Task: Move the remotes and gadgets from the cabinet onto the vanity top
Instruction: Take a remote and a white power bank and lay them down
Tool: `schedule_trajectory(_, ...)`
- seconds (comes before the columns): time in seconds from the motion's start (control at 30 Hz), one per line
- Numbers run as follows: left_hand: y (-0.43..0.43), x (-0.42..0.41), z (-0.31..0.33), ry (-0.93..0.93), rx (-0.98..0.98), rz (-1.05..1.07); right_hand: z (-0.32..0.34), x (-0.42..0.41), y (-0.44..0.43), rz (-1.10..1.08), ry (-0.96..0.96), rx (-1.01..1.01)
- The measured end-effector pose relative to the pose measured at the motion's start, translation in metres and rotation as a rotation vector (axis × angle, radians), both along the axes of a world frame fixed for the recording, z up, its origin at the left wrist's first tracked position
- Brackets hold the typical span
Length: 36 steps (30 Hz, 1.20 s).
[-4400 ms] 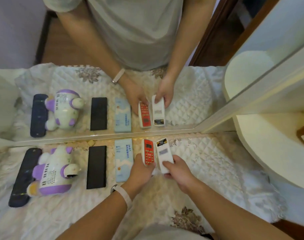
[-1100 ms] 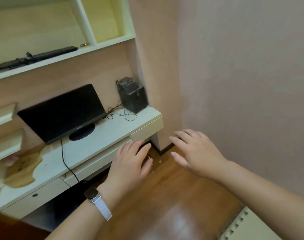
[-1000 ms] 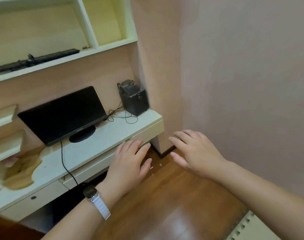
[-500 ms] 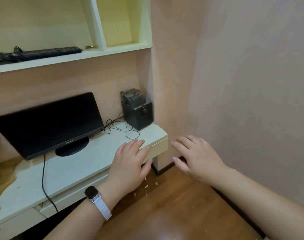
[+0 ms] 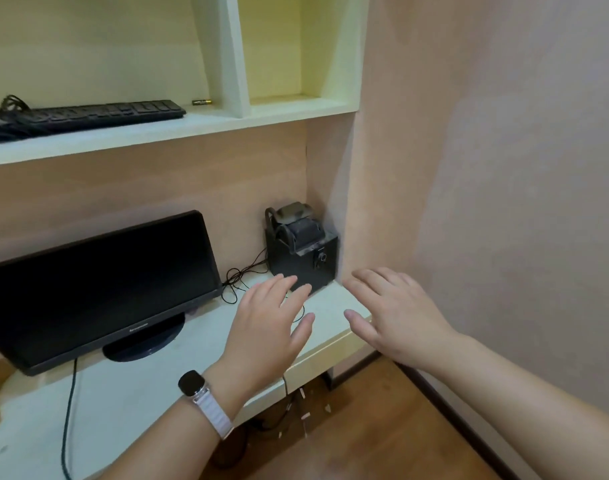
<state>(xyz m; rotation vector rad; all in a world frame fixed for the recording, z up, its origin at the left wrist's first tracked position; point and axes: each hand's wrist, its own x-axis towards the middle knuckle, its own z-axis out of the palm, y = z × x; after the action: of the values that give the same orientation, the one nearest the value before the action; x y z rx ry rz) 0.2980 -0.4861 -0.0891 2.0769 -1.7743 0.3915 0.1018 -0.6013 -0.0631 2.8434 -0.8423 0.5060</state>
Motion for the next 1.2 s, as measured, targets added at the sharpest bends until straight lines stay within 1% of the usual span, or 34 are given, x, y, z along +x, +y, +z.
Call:
schedule_trajectory(0.2, -0.059, 0.025, 0.009, -0.016, -0.029, 0.052, 0.008, 0.028, -0.071, 0.054, -0.048, -0.039)
schedule_trajectory(0.37, -0.113, 0.041, 0.032, -0.054, -0.086, 0.117, 0.020, 0.061, -0.146, 0.134, -0.142, -0.046)
schedule_trajectory(0.63, -0.205, 0.056, 0.089, -0.159, -0.196, 0.230, 0.091, 0.091, -0.257, 0.251, -0.264, -0.128)
schedule_trajectory(0.8, -0.239, 0.070, 0.127, -0.213, -0.236, 0.281, 0.140, 0.112, -0.304, 0.289, -0.332, -0.183)
schedule_trajectory(0.9, -0.255, 0.080, 0.156, -0.251, -0.275, 0.276, 0.173, 0.124, -0.320, 0.314, -0.396, -0.263)
schedule_trajectory(1.0, -0.270, 0.091, 0.192, -0.310, -0.364, 0.222, 0.207, 0.137, -0.328, 0.331, -0.440, -0.313)
schedule_trajectory(1.07, -0.276, 0.098, 0.223, -0.364, -0.436, 0.192, 0.232, 0.144, -0.330, 0.347, -0.478, -0.350)
schedule_trajectory(1.2, -0.283, 0.116, 0.301, -0.469, -0.566, 0.139, 0.294, 0.156, -0.331, 0.398, -0.543, -0.498)
